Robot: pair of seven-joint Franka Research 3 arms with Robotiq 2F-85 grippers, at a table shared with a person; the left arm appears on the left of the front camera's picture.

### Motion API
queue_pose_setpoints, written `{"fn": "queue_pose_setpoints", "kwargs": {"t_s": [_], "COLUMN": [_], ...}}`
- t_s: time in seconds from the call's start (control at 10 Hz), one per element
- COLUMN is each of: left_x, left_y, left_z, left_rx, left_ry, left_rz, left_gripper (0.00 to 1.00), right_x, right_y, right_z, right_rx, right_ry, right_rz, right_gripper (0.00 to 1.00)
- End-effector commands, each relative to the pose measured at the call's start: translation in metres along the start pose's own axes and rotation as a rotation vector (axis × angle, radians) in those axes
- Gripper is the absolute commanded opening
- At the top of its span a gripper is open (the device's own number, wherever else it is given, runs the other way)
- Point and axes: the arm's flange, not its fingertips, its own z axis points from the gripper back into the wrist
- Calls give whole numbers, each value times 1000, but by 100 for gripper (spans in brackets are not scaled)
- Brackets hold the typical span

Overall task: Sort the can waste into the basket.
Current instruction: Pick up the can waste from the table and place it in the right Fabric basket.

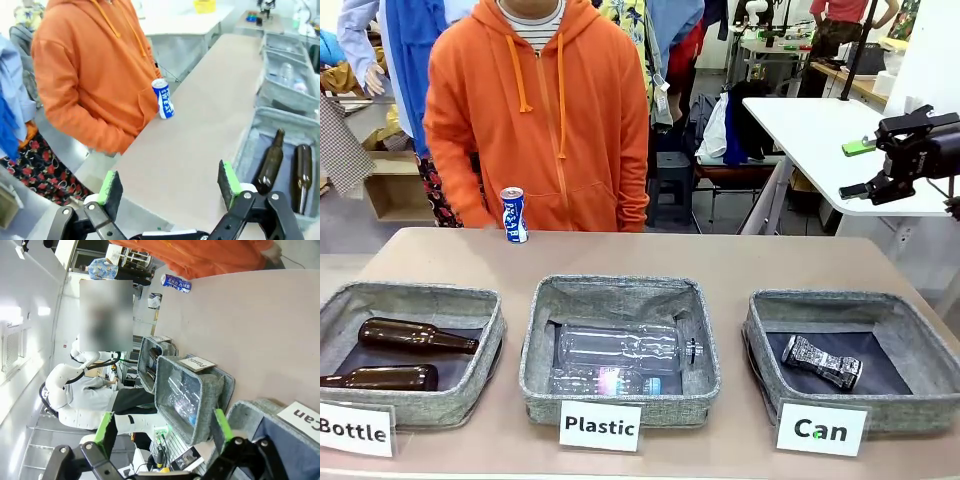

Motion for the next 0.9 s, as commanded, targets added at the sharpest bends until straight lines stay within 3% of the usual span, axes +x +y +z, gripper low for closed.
{"fn": "queue_pose_setpoints", "kwargs": {"t_s": [0.0,0.4,0.5,0.8], "left_x": [23,26,26,16], "left_y": [-6,14,21,31], "left_z": [-59,-222,-253,-317], "left_rx": [54,-29,-10,-105], "left_ry": [-7,120,137,227], "left_rz": [74,74,84,43], "left_gripper": [100,100,100,100], "right_x": [1,1,1,1], "right_y": [3,3,3,3], "right_z": [1,1,1,1], "right_rx": [-2,-2,-2,-2], "right_ry": [10,10,10,10], "right_rz": [4,4,4,4], "right_gripper": [100,100,100,100]}}
